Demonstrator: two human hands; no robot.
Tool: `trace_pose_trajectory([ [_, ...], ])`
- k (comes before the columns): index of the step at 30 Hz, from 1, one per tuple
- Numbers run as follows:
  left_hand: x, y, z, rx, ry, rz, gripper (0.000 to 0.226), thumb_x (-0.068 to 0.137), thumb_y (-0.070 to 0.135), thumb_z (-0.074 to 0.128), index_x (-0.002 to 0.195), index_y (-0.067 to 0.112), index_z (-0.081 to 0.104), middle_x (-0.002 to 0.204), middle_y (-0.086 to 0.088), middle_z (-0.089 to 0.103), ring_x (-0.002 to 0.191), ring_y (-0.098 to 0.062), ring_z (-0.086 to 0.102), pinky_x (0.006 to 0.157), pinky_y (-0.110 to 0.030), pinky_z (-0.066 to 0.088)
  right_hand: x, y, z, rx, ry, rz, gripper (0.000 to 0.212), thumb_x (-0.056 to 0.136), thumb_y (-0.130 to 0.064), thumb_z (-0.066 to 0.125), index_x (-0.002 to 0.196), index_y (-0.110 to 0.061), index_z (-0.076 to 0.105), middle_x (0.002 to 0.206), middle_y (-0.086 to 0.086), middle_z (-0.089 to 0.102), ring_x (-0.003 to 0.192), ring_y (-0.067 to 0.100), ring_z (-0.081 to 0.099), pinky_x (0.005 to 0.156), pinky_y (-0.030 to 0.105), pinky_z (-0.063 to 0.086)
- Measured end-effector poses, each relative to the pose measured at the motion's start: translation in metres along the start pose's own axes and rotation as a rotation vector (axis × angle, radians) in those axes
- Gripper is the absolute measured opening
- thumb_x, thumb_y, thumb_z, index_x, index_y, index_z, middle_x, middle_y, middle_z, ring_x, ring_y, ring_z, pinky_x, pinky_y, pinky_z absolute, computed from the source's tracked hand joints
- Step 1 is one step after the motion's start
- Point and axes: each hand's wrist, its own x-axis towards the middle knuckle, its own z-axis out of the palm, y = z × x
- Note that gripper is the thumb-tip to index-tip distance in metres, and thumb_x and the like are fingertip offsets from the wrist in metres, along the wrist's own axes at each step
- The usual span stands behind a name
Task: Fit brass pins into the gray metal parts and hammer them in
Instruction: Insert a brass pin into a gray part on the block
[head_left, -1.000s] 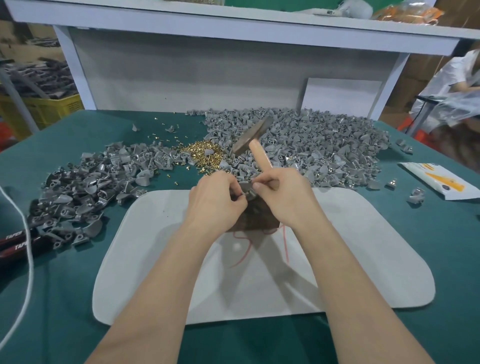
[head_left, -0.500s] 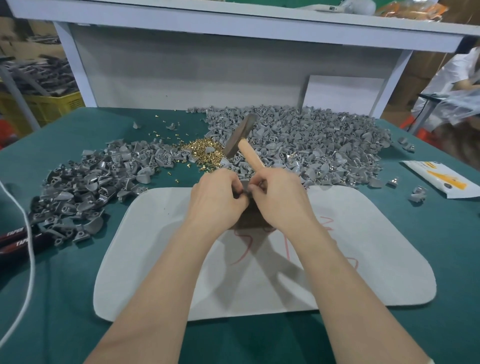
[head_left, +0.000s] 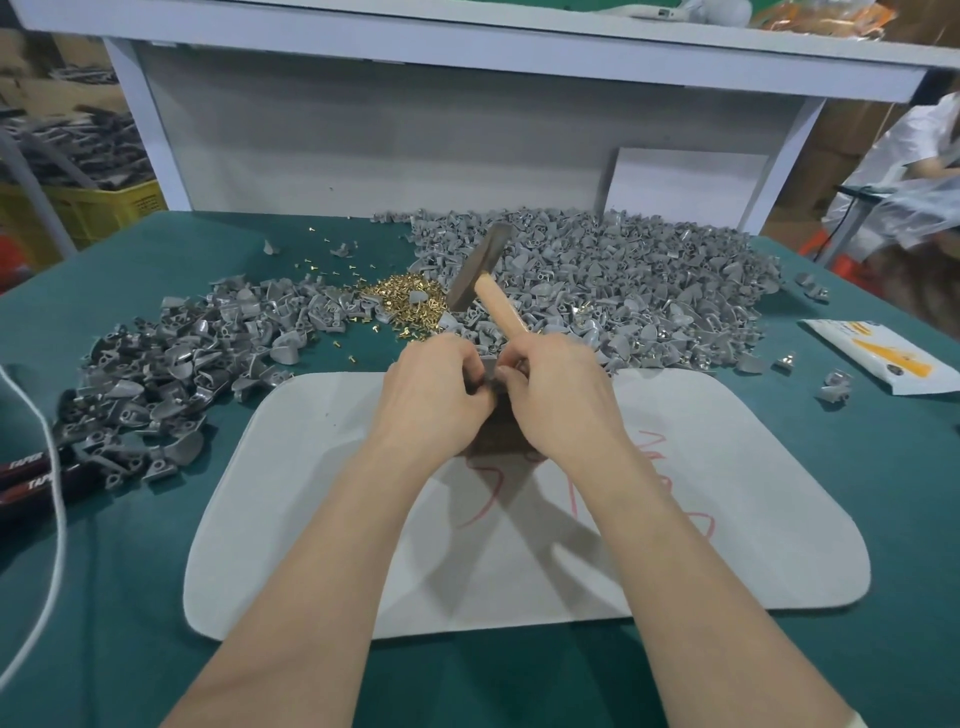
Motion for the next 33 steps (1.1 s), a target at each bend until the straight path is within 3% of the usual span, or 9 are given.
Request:
trace_pose_trajectory([
  [8, 0.0, 0.001, -0.001, -0.007, -0.012, 0.017, 0.011, 0.081, 0.017, 0.066, 0.074, 0.014, 0.058, 0.087, -0.005, 0.062, 0.087, -0.03, 0.058, 0.079, -0.04, 0.048, -0.002, -0.002, 0.004, -0.068, -0.008, -0.026, 0.015, 0.095, -0.022, 0.043, 0.099, -0.021, 0.058, 0.09, 0.001, 0.043, 0.082, 0.029, 0.048, 0.066, 0.031, 0.029],
  [11, 0.0, 0.001, -0.001, -0.003, -0.012, 0.024, 0.012, 0.081, 0.017, 0.066, 0.073, 0.014, 0.057, 0.086, -0.004, 0.06, 0.088, -0.029, 0.056, 0.079, -0.04, 0.047, -0.002, -0.002, 0.005, -0.086, 0.003, -0.049, 0.012, 0.093, -0.021, 0.047, 0.097, -0.021, 0.059, 0.087, 0.001, 0.04, 0.079, 0.028, 0.046, 0.066, 0.031, 0.031],
  [15, 0.0, -0.001, -0.001, 0.004, -0.006, 0.014, 0.017, 0.081, 0.019, 0.067, 0.071, 0.015, 0.054, 0.081, 0.0, 0.056, 0.084, -0.027, 0.053, 0.075, -0.036, 0.044, -0.003, -0.001, 0.004, -0.042, 0.008, -0.056, 0.009, 0.091, -0.02, 0.053, 0.094, -0.022, 0.061, 0.088, 0.001, 0.045, 0.085, 0.029, 0.053, 0.068, 0.031, 0.037],
  [20, -0.001, 0.001, -0.002, -0.001, 0.001, -0.012, 0.016, 0.079, 0.018, 0.067, 0.068, 0.02, 0.055, 0.083, 0.002, 0.06, 0.089, -0.026, 0.057, 0.08, -0.038, 0.047, 0.002, 0.007, 0.0, 0.175, 0.002, -0.013, 0.017, 0.091, -0.018, 0.056, 0.096, -0.021, 0.071, 0.099, 0.004, 0.068, 0.094, 0.024, 0.061, 0.082, 0.033, 0.047],
  [22, -0.001, 0.0, -0.003, 0.01, 0.016, -0.047, 0.019, 0.078, 0.017, 0.066, 0.066, 0.024, 0.054, 0.083, 0.002, 0.061, 0.09, -0.026, 0.058, 0.082, -0.039, 0.048, 0.002, 0.012, -0.006, 0.263, 0.016, -0.01, 0.027, 0.092, -0.01, 0.053, 0.108, -0.025, 0.07, 0.111, -0.002, 0.069, 0.099, 0.012, 0.062, 0.088, 0.024, 0.046],
  [24, 0.0, -0.003, -0.004, 0.018, 0.035, -0.099, 0.021, 0.079, 0.018, 0.066, 0.064, 0.025, 0.053, 0.08, 0.004, 0.06, 0.09, -0.026, 0.059, 0.083, -0.038, 0.049, -0.001, 0.017, -0.015, 0.33, 0.056, -0.065, 0.045, 0.09, -0.002, 0.051, 0.126, -0.03, 0.06, 0.123, -0.018, 0.061, 0.101, -0.016, 0.052, 0.086, 0.0, 0.035],
  [25, 0.0, -0.004, -0.005, 0.02, 0.042, -0.119, 0.023, 0.079, 0.018, 0.066, 0.063, 0.025, 0.052, 0.078, 0.005, 0.059, 0.09, -0.026, 0.059, 0.083, -0.038, 0.049, -0.001, 0.021, -0.02, 0.322, 0.086, -0.085, 0.051, 0.09, -0.003, 0.053, 0.132, -0.032, 0.053, 0.124, -0.022, 0.058, 0.104, -0.019, 0.049, 0.083, -0.005, 0.03],
  [28, 0.0, -0.007, -0.008, 0.034, 0.059, -0.157, 0.016, 0.08, 0.017, 0.064, 0.067, 0.023, 0.056, 0.08, 0.001, 0.062, 0.092, -0.028, 0.059, 0.084, -0.039, 0.049, -0.003, 0.027, -0.034, 0.242, 0.111, -0.052, 0.052, 0.091, -0.02, 0.057, 0.137, -0.041, 0.044, 0.118, -0.008, 0.065, 0.104, 0.011, 0.059, 0.081, 0.014, 0.037],
  [33, 0.001, -0.009, -0.01, 0.058, 0.101, -0.193, 0.01, 0.081, 0.017, 0.064, 0.074, 0.021, 0.058, 0.093, -0.006, 0.068, 0.097, -0.031, 0.058, 0.087, -0.041, 0.048, -0.013, 0.023, -0.048, 0.123, 0.05, -0.124, 0.044, 0.089, -0.025, 0.058, 0.127, -0.047, 0.052, 0.112, -0.011, 0.067, 0.099, 0.018, 0.061, 0.09, 0.033, 0.047],
])
